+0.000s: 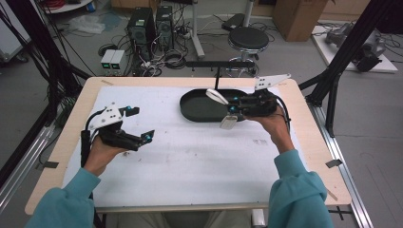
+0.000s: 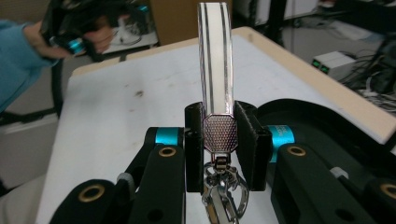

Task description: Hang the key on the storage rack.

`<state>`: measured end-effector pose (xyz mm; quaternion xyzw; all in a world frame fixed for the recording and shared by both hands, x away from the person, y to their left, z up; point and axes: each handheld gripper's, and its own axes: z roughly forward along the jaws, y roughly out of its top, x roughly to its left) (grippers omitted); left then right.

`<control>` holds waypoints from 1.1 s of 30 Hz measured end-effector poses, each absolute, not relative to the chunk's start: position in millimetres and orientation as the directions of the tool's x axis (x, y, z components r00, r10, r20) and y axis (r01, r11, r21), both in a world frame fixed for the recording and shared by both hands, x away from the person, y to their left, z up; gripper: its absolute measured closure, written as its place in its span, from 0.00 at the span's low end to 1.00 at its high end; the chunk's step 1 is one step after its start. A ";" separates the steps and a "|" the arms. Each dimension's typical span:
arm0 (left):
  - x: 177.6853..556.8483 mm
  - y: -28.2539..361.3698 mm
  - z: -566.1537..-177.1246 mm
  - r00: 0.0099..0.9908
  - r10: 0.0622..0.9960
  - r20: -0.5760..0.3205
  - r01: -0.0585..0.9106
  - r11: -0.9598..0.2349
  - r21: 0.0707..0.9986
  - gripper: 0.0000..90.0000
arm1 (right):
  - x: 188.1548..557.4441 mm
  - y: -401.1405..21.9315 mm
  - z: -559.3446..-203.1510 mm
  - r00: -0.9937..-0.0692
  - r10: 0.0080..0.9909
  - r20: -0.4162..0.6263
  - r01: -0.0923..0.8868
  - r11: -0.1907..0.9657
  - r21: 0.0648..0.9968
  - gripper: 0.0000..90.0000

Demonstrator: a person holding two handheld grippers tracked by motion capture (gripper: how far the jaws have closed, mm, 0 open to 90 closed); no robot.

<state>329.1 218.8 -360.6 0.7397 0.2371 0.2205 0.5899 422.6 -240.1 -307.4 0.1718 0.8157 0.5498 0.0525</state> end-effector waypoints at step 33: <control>283.2 274.8 -440.3 0.673 0.738 -0.039 0.086 -0.025 0.996 0.02 | 487.7 -263.3 -304.6 -0.851 0.499 0.162 0.341 0.291 0.894 0.83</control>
